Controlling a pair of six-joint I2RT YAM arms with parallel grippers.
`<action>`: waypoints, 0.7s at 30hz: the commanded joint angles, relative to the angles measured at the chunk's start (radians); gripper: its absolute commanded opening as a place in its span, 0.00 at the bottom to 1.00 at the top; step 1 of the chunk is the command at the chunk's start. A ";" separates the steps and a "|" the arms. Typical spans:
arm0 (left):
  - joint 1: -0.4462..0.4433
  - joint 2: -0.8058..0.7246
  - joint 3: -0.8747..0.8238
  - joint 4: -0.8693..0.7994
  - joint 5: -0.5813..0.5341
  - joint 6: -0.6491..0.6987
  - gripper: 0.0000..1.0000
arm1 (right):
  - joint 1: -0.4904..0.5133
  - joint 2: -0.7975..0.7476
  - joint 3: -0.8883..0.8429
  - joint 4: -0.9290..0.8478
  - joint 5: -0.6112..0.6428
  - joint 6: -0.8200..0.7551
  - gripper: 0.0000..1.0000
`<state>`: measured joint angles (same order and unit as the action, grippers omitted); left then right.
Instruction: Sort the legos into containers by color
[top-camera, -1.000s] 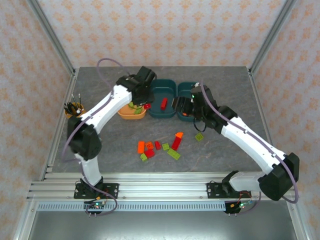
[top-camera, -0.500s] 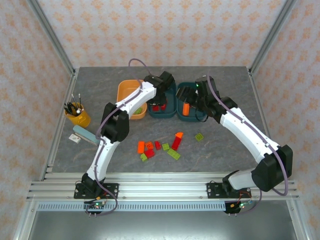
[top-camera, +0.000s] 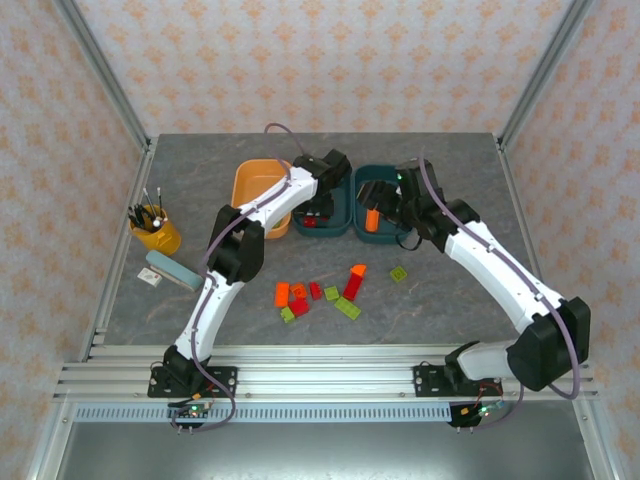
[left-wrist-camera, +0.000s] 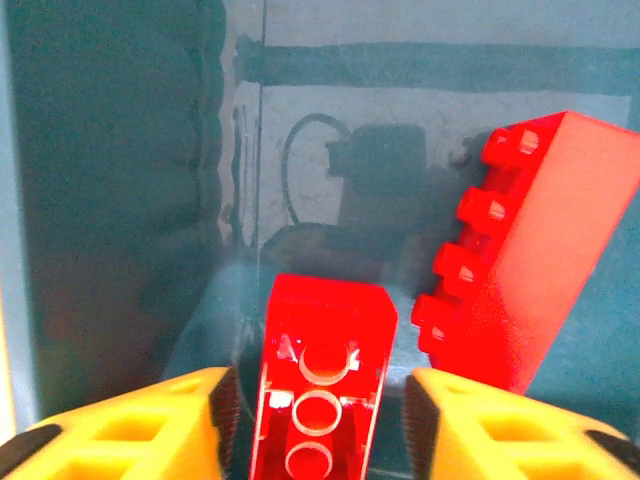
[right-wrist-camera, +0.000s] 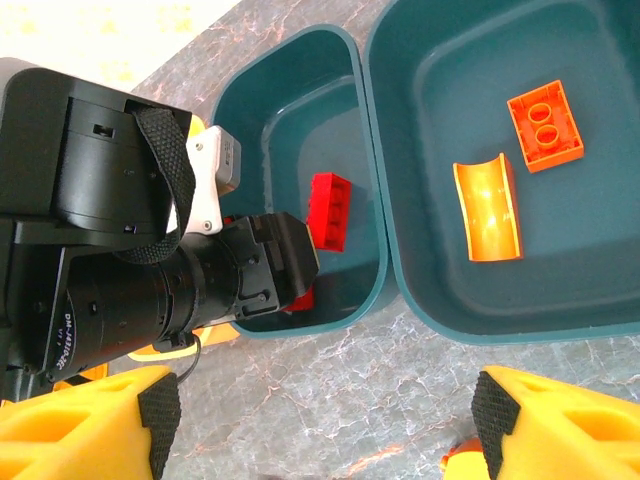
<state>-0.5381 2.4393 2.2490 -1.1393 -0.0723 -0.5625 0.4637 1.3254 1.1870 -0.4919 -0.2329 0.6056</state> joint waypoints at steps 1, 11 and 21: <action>-0.006 -0.022 0.062 -0.052 -0.037 0.006 0.56 | -0.005 -0.048 -0.006 -0.042 0.016 -0.012 0.79; -0.018 -0.231 0.109 -0.060 -0.015 -0.068 0.58 | -0.005 -0.128 0.010 -0.188 0.058 -0.100 0.76; -0.014 -0.777 -0.448 0.108 0.027 -0.128 0.67 | 0.085 -0.206 -0.040 -0.330 0.141 -0.075 0.73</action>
<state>-0.5510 1.7393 1.9285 -1.0657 -0.0570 -0.6579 0.5182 1.1450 1.1683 -0.7494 -0.1516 0.5213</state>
